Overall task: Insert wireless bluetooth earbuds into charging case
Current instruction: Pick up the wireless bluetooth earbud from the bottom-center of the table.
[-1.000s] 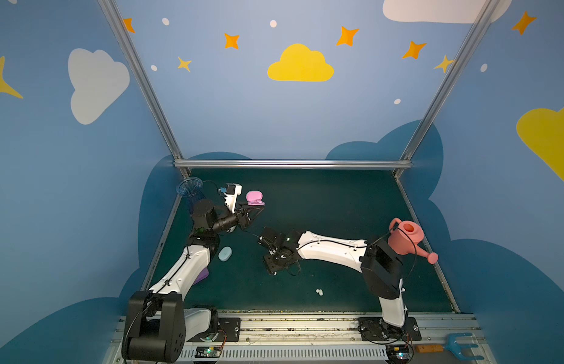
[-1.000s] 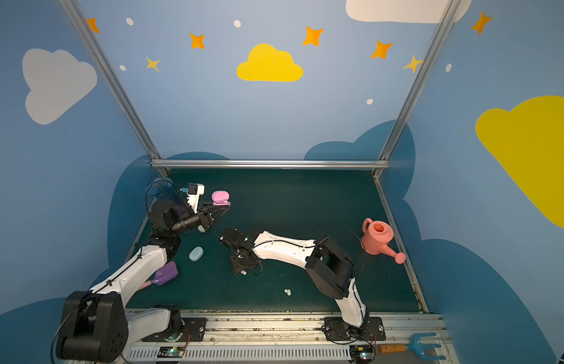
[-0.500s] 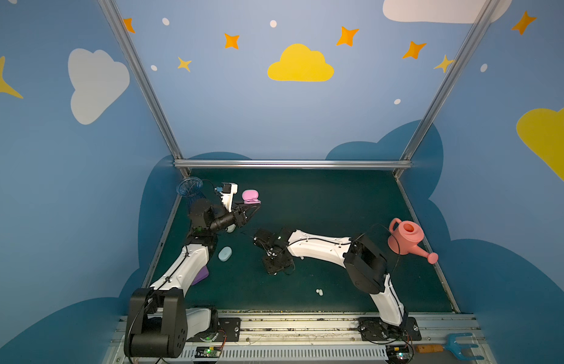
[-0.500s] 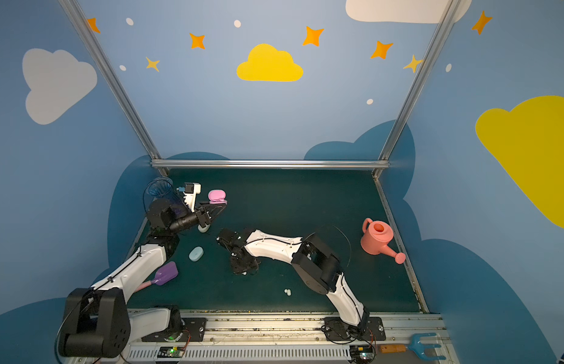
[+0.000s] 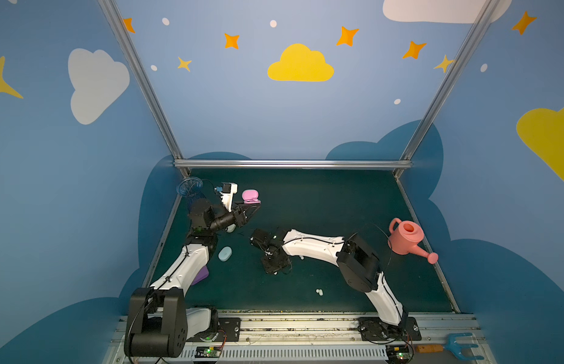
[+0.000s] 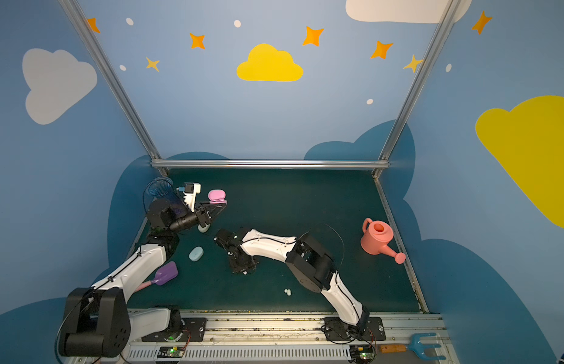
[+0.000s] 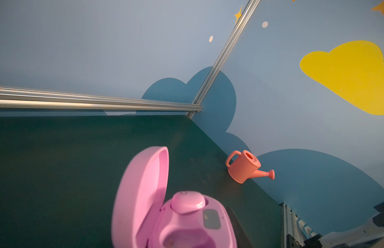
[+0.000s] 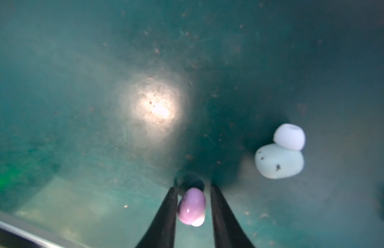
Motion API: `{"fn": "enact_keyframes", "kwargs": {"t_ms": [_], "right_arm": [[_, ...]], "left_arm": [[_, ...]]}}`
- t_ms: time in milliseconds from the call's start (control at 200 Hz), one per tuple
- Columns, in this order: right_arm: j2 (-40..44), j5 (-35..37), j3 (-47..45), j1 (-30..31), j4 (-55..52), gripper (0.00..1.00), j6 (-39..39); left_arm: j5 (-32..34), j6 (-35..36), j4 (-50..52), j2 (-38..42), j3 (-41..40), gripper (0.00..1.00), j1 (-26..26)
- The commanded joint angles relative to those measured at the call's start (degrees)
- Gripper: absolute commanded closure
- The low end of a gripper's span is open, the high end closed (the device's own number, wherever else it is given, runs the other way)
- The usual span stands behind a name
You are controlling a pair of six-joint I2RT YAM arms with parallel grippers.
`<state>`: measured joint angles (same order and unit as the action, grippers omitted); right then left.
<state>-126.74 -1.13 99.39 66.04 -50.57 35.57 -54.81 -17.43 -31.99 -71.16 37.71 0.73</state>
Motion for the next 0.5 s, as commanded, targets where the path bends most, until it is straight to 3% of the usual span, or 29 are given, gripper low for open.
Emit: {"fn": "enact_keyframes", "kwargs": {"t_ms": [0, 496], "right_arm": [[-1.87, 1.43, 1.41, 0.57, -3.02, 0.74, -0.06], [2.67, 2.27, -4.33, 0.19, -0.50, 0.87, 0.12]], "left_arm": [[-0.83, -0.27, -2.11, 0.23, 0.99, 0.96, -0.37], [-1.53, -0.02, -1.41, 0.60, 0.79, 0.96, -0.22]]}}
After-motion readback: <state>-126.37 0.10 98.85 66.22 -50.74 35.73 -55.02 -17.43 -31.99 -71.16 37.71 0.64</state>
